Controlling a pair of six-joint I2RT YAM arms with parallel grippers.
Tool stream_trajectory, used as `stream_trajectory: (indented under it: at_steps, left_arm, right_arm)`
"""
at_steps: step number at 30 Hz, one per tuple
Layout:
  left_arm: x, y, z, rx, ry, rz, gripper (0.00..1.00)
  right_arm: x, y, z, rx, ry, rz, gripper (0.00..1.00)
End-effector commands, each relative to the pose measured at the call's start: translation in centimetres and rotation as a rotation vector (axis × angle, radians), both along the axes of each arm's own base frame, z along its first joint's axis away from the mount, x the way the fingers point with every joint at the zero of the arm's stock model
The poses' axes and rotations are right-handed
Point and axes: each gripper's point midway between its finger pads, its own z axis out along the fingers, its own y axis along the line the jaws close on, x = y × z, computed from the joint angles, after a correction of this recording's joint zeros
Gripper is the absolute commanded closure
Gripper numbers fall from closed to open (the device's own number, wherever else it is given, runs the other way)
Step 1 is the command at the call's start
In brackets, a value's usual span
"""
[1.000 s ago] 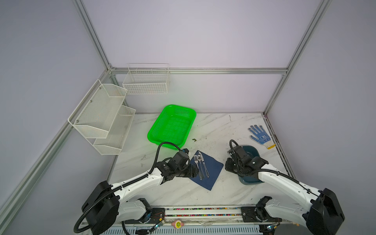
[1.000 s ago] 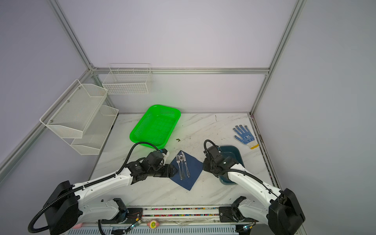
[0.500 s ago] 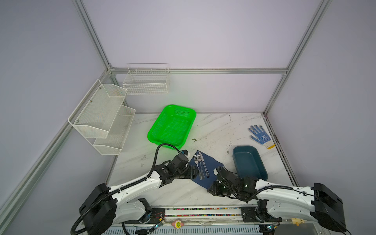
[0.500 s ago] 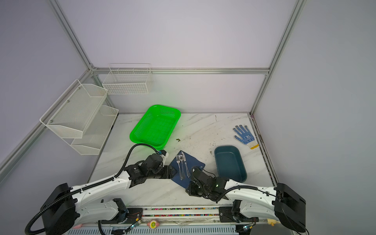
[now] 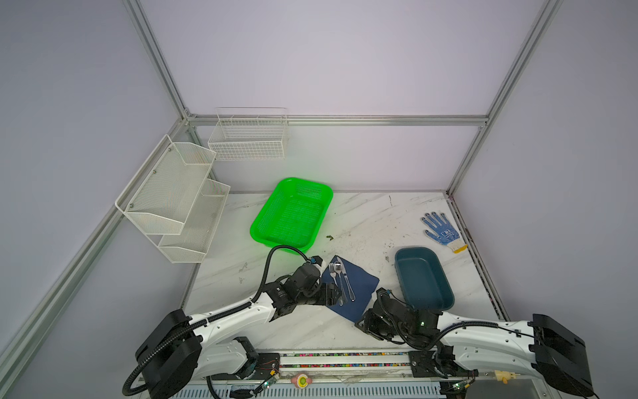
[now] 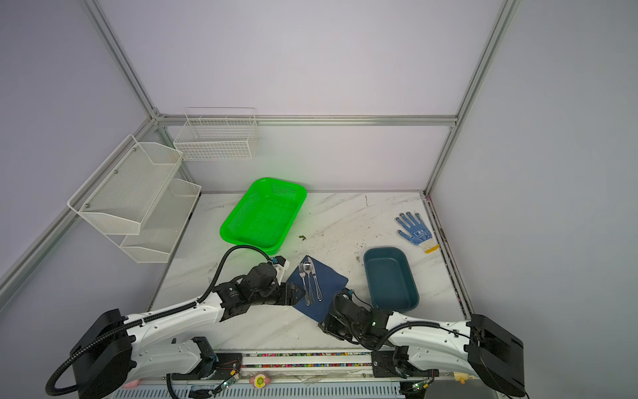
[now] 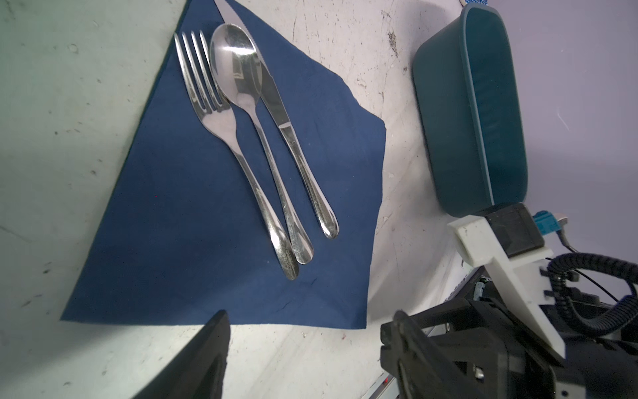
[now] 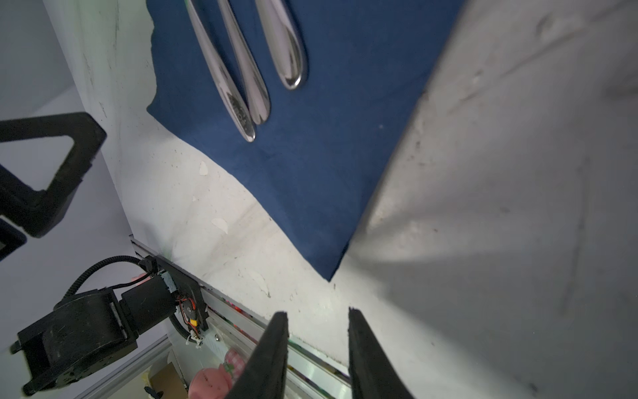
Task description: Place the utensils on the paper napkin and roll it up
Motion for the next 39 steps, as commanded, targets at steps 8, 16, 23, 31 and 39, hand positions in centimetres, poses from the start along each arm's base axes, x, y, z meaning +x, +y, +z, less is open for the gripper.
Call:
stream_trajectory:
  at_steps: [8,16,23,31,39]
  left_arm:
    - [0.0,1.3,-1.2,0.017,-0.029,0.045,0.17]
    - [0.1,0.8,-1.1,0.009,-0.037,0.027,0.18]
    - [0.2,0.8,-0.8,0.014,-0.046,0.020,0.19]
    - [0.0,0.6,-0.5,0.007,-0.051,0.000,0.21]
    - [-1.2,-1.5,0.1,-0.068,-0.025,-0.111,0.37]
  right_arm:
    - [0.6,-0.1,-1.5,-0.023,0.042,-0.095,0.67]
    - [1.4,0.0,-0.9,0.033,0.002,-0.137,0.64]
    - [2.4,1.5,-0.4,0.066,-0.020,-0.117,0.62]
    - [3.1,1.3,-0.3,0.083,-0.030,-0.136,0.61]
    - [3.4,1.2,-1.7,0.051,0.004,-0.118,0.61]
